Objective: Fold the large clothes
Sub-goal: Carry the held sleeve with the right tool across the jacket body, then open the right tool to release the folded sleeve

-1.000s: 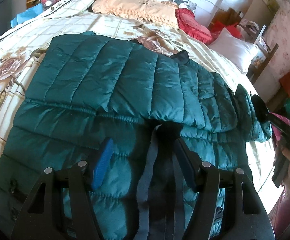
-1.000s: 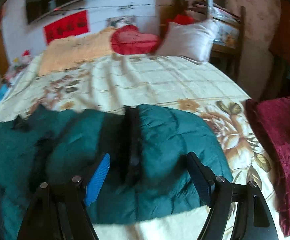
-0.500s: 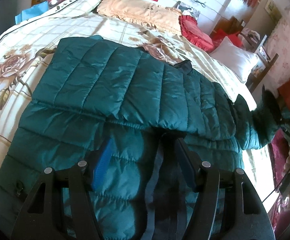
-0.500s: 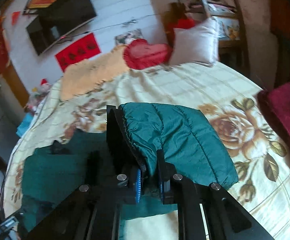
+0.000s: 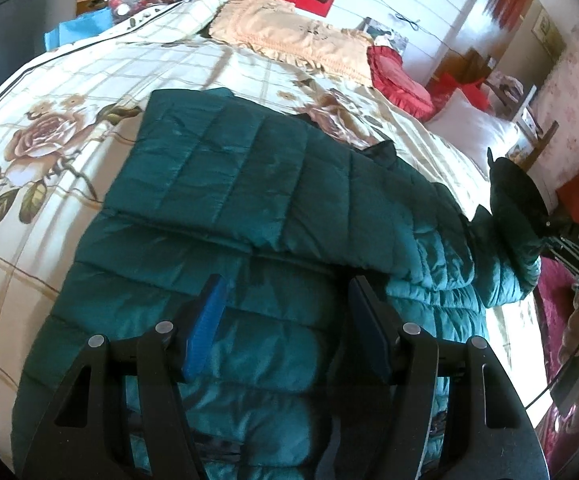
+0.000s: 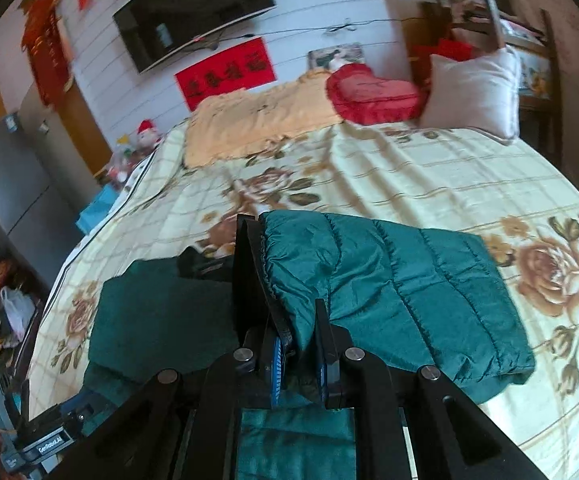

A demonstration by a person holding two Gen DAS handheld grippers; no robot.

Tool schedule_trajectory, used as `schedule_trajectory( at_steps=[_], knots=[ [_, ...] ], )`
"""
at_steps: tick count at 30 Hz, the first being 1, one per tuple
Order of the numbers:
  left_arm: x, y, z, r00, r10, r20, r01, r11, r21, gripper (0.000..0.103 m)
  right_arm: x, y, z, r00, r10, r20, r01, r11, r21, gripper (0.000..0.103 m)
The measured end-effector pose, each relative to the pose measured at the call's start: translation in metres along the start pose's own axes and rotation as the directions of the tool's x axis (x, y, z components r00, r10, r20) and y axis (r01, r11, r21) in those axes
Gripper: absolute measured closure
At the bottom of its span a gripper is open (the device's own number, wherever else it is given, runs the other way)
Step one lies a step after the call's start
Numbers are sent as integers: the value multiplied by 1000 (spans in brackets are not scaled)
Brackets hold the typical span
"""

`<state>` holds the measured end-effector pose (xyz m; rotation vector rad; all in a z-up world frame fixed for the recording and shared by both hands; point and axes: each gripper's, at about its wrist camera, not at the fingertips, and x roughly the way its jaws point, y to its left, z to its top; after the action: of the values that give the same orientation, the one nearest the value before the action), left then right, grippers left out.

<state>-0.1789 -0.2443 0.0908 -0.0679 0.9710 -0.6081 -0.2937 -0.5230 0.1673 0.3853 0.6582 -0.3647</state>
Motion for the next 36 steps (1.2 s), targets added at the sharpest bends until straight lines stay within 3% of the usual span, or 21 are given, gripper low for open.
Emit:
schedule_trajectory(
  at_steps=[10, 20, 26, 30, 36],
  knots=[
    [-5, 15, 2, 1000, -12, 11, 13, 999, -41, 39, 15, 61, -1, 992, 119, -49, -121, 991, -48, 91],
    [-15, 33, 2, 1000, -7, 27, 9, 998, -57, 39, 52, 130, 1, 957, 252, -144, -263, 963, -62, 91],
    [-17, 50, 4, 999, 6, 33, -4, 997, -79, 39, 88, 166, -2, 911, 345, -226, -359, 933, -19, 91],
    [-17, 67, 5, 999, 13, 34, -9, 994, -108, 39, 121, 191, -12, 865, 406, -294, -417, 909, 28, 91],
    [-16, 88, 4, 999, 36, 31, -32, 991, -132, 39, 163, 221, -29, 818, 430, -381, -451, 892, 39, 90]
  ],
)
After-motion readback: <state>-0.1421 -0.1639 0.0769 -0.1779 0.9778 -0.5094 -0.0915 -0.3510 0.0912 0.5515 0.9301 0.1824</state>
